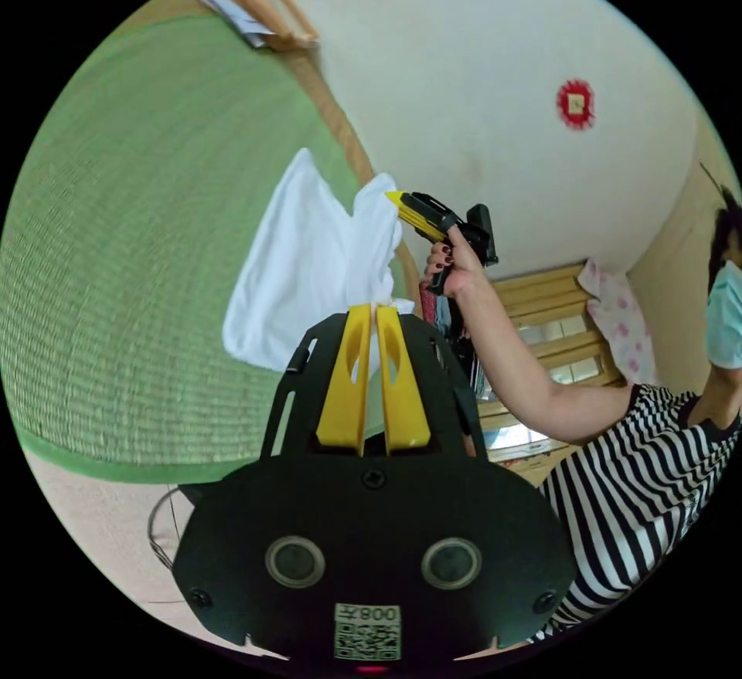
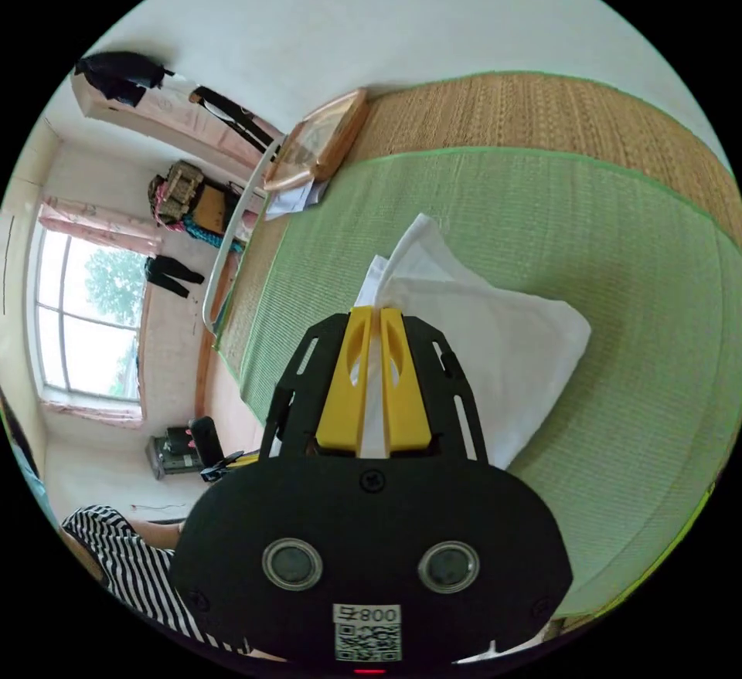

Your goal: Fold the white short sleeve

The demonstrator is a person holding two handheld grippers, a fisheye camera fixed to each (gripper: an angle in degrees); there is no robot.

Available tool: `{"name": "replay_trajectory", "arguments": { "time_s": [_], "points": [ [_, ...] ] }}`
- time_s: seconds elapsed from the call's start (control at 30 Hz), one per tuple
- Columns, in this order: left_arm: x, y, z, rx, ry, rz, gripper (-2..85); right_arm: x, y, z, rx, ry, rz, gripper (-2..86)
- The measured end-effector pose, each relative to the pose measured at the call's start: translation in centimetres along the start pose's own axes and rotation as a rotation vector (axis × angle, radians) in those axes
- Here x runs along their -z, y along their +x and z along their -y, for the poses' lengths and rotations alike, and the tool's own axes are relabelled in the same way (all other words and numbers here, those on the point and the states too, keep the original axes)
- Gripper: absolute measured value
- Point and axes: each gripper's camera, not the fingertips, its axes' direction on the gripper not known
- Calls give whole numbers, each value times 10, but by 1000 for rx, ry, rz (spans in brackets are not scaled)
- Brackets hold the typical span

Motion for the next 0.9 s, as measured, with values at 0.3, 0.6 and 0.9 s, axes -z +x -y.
{"name": "replay_trajectory", "arguments": {
  "time_s": [0.3,0.6,0.9],
  "points": [
    [56,-87,14,74,-1,12,10,-106,-74,44,49,-136,-105,16],
    [97,-147,26,145,1,9,10,-179,-127,59,65,-194,-160,19],
    [128,-178,39,141,-16,73,7,-232,-153,56,10,-213,-163,40]
  ]
}}
